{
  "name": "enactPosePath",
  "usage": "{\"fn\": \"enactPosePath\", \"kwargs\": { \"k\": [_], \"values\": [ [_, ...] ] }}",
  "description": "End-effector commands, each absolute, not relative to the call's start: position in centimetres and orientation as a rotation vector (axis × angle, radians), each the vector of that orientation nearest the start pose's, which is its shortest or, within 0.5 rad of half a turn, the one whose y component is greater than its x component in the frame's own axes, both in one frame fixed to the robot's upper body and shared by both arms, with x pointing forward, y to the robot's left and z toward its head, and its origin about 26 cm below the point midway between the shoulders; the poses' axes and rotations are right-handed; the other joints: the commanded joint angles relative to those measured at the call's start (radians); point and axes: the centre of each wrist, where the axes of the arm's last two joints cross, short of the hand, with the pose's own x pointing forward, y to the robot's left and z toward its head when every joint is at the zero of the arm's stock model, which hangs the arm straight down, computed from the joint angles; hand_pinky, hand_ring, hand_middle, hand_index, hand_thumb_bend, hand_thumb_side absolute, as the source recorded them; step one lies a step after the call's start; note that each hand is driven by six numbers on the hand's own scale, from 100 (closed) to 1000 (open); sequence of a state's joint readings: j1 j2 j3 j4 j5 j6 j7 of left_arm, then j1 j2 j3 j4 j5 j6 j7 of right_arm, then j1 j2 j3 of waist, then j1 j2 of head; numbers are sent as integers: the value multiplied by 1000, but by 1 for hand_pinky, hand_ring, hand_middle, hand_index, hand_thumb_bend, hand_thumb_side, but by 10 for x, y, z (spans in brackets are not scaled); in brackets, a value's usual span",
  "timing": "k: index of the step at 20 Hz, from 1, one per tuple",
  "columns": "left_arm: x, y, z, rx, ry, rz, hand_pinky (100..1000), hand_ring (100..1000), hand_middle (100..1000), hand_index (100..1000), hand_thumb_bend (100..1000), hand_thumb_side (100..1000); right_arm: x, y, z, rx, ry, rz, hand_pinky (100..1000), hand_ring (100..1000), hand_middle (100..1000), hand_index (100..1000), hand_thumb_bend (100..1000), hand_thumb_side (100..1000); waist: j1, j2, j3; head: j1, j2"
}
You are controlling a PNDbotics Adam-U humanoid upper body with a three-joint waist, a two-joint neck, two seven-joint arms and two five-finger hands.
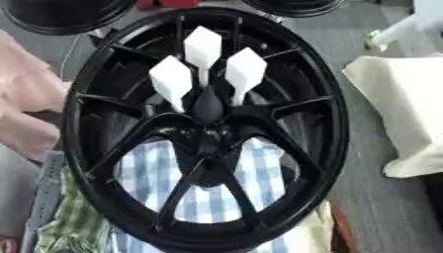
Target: Pull the pin out of the wheel hub.
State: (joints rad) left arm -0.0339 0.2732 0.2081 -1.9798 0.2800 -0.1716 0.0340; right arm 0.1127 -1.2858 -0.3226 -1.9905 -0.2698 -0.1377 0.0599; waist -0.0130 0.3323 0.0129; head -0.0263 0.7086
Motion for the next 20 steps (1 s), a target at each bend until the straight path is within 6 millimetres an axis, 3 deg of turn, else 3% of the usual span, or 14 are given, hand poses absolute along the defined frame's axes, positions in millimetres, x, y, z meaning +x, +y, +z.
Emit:
{"fn": "enactPosePath", "kwargs": {
  "k": [1,9,14,17,20],
  "values": [
    [259,334,141,142,-2245,62,870,703,667,789,160,772,236,-422,302,-828,-1905,1017,119,110,401,492,100,100,2,-20,-3,16,5],
    [260,333,141,140,-2255,74,870,703,668,789,158,769,197,-458,230,-1001,-1785,800,123,112,406,496,100,100,20,-17,2,34,12],
    [260,333,141,138,-2256,85,870,703,668,789,157,767,188,-465,217,-1041,-1750,752,128,115,412,500,100,100,30,-19,-3,50,11],
    [260,332,140,131,-2256,94,870,703,668,789,158,767,175,-477,199,-1099,-1673,632,131,121,429,515,100,100,39,-21,-3,58,8],
    [260,330,140,120,-2256,95,870,702,668,789,158,766,162,-477,178,-1126,-1593,559,150,136,445,530,100,100,42,-20,4,53,2]
  ]
}}
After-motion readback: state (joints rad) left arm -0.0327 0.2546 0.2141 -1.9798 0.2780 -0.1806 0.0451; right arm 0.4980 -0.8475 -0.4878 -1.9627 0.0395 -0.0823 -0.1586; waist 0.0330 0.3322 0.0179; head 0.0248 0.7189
